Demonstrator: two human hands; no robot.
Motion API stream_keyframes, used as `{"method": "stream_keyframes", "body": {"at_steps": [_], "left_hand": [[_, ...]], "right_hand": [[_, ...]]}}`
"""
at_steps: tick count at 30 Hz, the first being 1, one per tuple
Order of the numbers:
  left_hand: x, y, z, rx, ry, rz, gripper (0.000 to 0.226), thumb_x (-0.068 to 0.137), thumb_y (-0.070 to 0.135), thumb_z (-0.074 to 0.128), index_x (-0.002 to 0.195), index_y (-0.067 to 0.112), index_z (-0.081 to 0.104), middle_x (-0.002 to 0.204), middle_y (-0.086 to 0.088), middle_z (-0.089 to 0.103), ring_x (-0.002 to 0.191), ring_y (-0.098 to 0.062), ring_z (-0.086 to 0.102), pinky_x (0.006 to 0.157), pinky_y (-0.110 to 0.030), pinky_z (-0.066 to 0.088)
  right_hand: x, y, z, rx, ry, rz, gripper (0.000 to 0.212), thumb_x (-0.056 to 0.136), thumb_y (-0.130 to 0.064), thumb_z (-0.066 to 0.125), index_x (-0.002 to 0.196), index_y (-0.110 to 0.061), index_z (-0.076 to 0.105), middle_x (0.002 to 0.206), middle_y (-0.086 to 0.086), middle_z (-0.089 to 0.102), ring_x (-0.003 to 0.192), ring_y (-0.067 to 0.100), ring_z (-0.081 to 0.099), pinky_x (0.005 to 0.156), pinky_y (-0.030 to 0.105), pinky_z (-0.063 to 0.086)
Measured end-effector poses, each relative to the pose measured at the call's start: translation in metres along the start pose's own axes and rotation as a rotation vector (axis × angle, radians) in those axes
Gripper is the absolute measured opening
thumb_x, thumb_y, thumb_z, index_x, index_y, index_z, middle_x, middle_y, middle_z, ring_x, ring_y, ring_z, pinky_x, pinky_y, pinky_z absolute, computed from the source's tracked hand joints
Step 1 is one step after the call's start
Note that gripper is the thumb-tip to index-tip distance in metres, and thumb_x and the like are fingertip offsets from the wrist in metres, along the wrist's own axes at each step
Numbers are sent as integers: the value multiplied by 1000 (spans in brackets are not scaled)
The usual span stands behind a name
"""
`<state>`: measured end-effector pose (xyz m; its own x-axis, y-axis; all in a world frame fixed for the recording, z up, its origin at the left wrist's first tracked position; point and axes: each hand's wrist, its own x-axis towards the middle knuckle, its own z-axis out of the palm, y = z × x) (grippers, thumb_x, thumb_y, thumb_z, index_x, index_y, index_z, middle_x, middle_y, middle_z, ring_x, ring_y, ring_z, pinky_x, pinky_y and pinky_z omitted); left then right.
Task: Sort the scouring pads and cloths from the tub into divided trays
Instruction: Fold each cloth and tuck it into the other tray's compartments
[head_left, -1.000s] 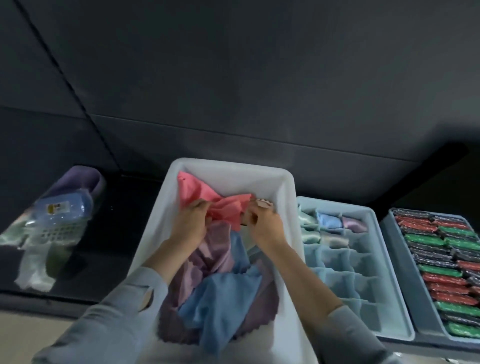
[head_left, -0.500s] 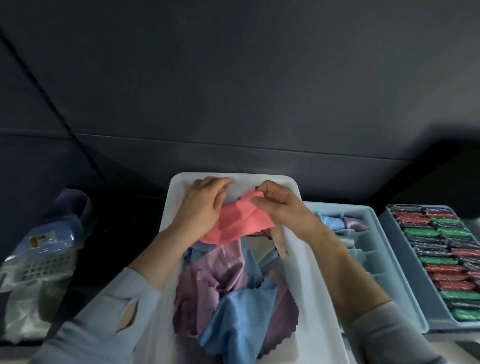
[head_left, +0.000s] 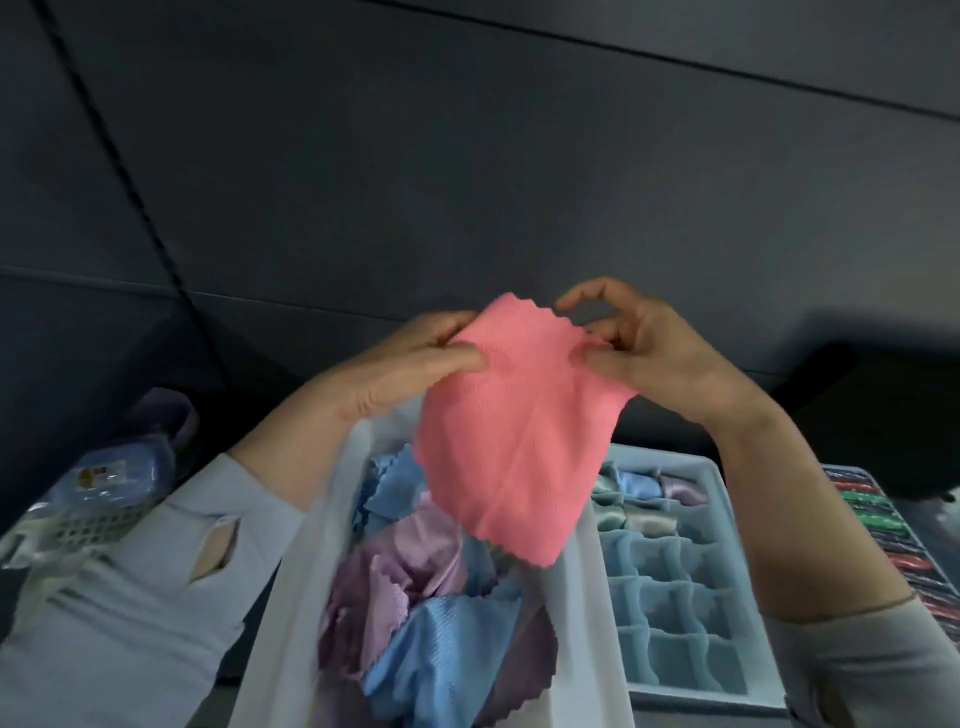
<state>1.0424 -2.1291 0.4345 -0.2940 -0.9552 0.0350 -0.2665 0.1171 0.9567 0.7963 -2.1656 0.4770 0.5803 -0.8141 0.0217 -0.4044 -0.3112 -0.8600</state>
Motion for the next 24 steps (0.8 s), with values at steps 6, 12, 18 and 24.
{"method": "stream_keyframes", "body": {"at_steps": [6, 12, 18, 24], "left_hand": [[-7, 19, -4, -120, 98, 130, 19, 77, 21, 72, 84, 18, 54, 77, 8, 53, 71, -5, 49, 61, -18, 41], [-4, 35, -21, -244, 19, 38, 70, 74, 15, 80, 136, 28, 51, 120, -1, 62, 108, -6, 60, 93, -25, 50], [-20, 35, -38, -160, -122, -65, 36, 75, 17, 71, 110, 7, 70, 107, -8, 72, 96, -16, 67, 81, -22, 56], [-23, 13, -57, -196, 130, -34, 12, 89, 16, 65, 99, 10, 70, 91, 0, 67, 85, -12, 60, 80, -27, 50]], "right_hand": [[-9, -1, -14, -273, 184, -20, 7, 86, -21, 72, 79, -21, 71, 71, 12, 61, 64, 6, 48, 70, 26, 42], [-23, -20, -20, -106, 274, -102, 8, 90, -23, 70, 83, -23, 74, 80, 15, 66, 72, 13, 52, 72, 29, 41], [-36, -20, -12, -216, 207, -57, 21, 73, -43, 79, 78, -23, 74, 64, 23, 49, 59, 20, 37, 61, 33, 32], [-52, 6, -13, -185, 357, 84, 11, 72, -17, 84, 72, -25, 75, 69, -1, 71, 67, 10, 59, 75, 37, 51]]}}
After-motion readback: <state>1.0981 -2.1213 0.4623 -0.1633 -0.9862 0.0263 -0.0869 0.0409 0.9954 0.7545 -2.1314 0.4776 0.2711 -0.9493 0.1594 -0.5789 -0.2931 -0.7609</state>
